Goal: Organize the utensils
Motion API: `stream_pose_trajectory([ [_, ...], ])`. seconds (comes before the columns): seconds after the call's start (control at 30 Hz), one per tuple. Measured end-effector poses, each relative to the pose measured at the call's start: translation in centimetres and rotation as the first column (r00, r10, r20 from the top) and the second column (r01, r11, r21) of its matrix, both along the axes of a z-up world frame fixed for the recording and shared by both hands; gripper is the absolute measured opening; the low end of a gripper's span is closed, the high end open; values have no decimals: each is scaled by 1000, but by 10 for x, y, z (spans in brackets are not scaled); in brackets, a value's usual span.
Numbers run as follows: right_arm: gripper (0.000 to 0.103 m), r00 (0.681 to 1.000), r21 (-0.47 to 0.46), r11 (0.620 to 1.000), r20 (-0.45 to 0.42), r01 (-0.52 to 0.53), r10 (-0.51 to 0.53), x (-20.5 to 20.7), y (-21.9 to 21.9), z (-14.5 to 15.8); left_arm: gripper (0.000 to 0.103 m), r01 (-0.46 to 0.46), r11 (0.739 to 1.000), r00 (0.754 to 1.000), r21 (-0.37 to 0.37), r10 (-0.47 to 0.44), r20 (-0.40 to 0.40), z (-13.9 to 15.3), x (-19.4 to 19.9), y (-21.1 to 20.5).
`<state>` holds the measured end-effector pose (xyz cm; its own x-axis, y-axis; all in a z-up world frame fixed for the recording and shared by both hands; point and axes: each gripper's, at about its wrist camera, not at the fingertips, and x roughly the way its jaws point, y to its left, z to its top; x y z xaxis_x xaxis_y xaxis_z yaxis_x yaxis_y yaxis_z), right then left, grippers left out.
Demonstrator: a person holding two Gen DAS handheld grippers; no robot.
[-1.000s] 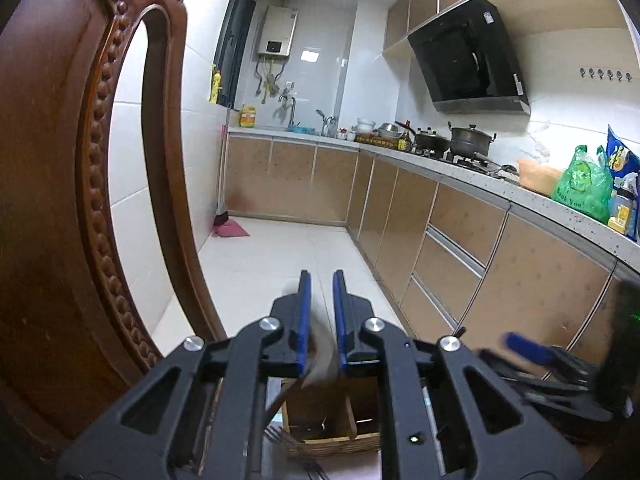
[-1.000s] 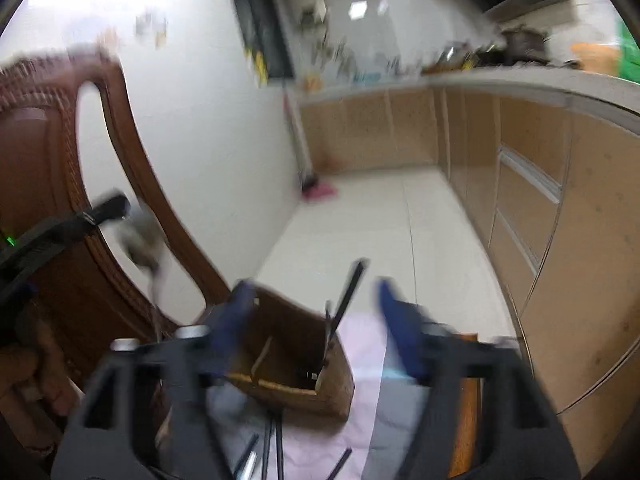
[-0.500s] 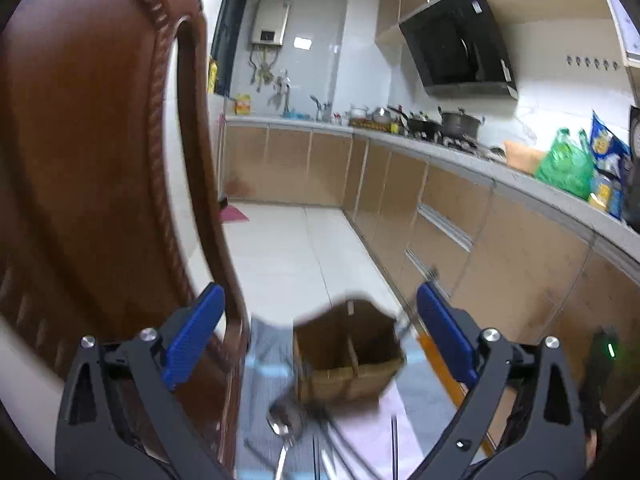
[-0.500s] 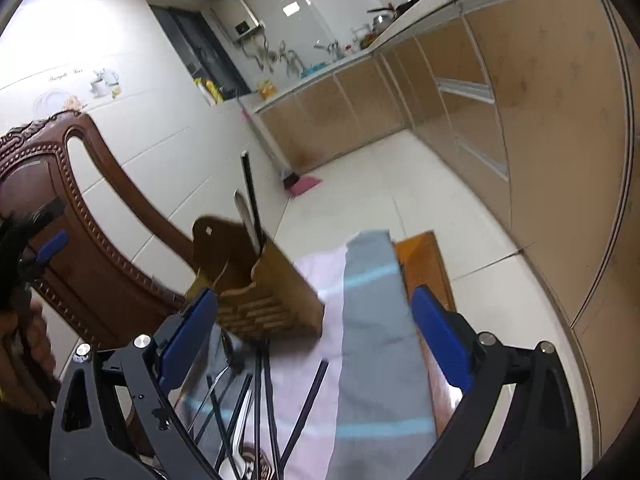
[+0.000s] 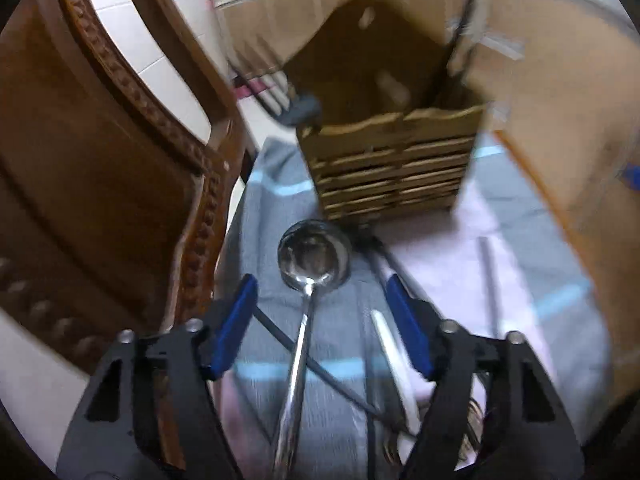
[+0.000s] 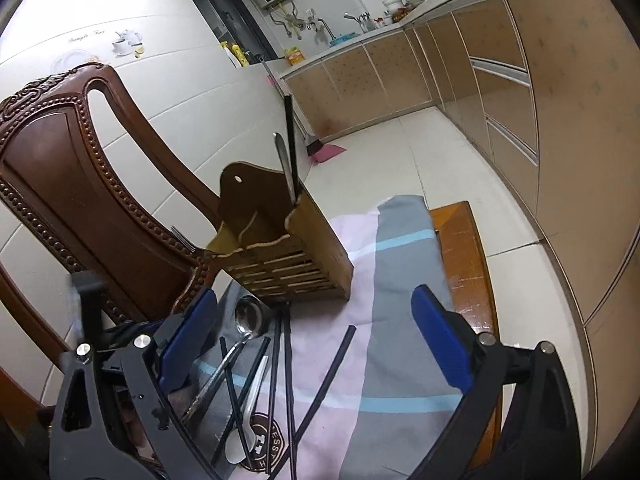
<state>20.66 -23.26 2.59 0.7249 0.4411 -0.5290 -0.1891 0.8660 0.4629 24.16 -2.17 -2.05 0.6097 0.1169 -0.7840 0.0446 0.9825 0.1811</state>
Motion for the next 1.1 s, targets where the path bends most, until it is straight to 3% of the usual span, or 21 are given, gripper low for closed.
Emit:
stream_pose_trajectory([
  [0.1,95,1000,7,1000,-17,5,-5,3,-3,-4,56,-42,999,998,24,43,-35,-23,22,-7],
  [0.33,95,999,47,999,-39,-8,10,7,-7,-8,54,-126,990,991,57,128,-37,-48,54,-14],
  [0.43,95,999,56,998,-39,-10,12,8,-8,-8,39,-163,986,985,42,165,-52,-57,65,-9],
  [0.5,95,999,58,998,-38,-12,14,7,-8,-7,15,-187,982,980,3,187,-67,-61,70,-2],
  [0.57,95,999,61,998,-38,-13,16,7,-9,-7,8,-184,983,982,-5,184,-51,-59,69,1],
  [0.73,95,999,68,998,-37,-10,13,7,-12,-6,2,-163,981,987,-102,164,1,-27,49,16],
  [1.0,95,999,72,997,-38,-10,13,6,-13,-5,2,-45,967,986,-251,84,143,67,-35,32],
  [1.1,95,999,69,998,-43,-6,9,6,-14,-6,2,-3,962,980,-274,58,192,96,-55,33],
])
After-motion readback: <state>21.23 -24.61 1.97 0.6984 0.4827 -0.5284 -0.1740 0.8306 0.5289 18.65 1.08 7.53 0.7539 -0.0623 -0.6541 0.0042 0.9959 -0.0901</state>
